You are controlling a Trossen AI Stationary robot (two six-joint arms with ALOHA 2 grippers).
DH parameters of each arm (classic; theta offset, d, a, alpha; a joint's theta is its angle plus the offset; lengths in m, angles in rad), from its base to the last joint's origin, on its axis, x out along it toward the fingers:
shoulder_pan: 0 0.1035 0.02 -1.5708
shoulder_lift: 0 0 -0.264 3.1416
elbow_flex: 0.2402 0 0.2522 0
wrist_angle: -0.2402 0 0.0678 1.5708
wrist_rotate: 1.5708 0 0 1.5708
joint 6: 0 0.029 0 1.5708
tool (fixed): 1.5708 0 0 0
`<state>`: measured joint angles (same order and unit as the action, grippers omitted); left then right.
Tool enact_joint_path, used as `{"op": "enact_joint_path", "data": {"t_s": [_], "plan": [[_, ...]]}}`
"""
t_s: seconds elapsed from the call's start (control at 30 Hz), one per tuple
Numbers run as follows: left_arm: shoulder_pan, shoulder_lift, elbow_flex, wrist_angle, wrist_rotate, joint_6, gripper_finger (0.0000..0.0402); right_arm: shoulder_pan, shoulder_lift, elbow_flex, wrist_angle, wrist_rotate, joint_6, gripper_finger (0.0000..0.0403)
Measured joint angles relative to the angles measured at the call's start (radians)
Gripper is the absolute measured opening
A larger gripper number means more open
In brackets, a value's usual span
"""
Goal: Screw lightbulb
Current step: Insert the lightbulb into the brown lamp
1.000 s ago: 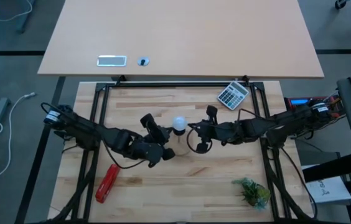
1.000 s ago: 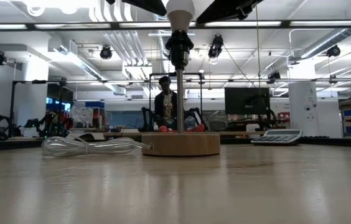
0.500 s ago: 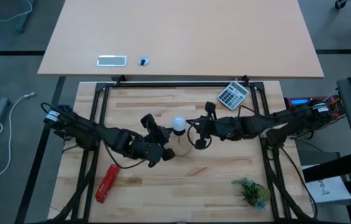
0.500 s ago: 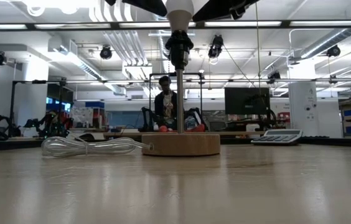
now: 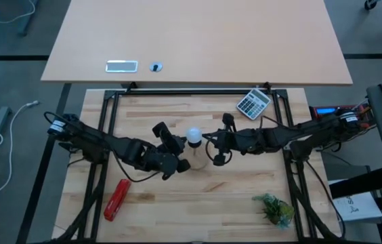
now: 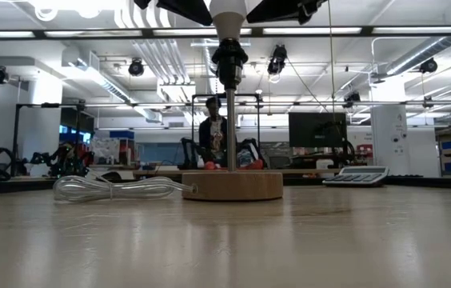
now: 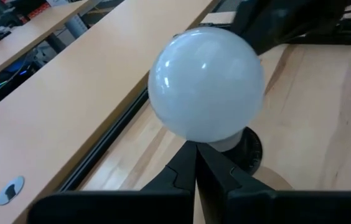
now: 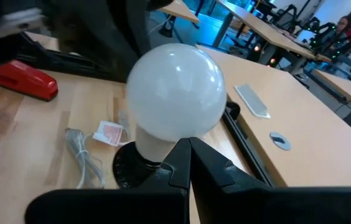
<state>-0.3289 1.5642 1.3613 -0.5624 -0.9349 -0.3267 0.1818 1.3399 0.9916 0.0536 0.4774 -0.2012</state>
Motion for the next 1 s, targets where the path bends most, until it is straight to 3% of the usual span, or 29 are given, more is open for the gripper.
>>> {"op": "enact_joint_path", "data": {"t_s": [0.23, 0.43, 0.57, 1.0], "plan": [[0.016, 0.0, -0.002, -0.026, -0.002, -0.008, 0.0, 0.012, 0.0, 0.0, -0.007, -0.019, 0.03, 0.0], [-0.011, -0.023, -0.002, -0.056, 0.007, -0.031, 0.0, 0.01, -0.001, 0.0, -0.061, 0.096, 0.037, 0.0], [-0.038, -0.037, -0.003, -0.062, 0.007, -0.046, 0.0, 0.005, -0.001, 0.0, -0.063, 0.107, 0.034, 0.0], [-0.05, -0.036, 0.002, 0.077, 0.003, 0.076, 0.0, 0.001, -0.002, 0.0, -0.013, 0.104, -0.005, 0.0]]}}
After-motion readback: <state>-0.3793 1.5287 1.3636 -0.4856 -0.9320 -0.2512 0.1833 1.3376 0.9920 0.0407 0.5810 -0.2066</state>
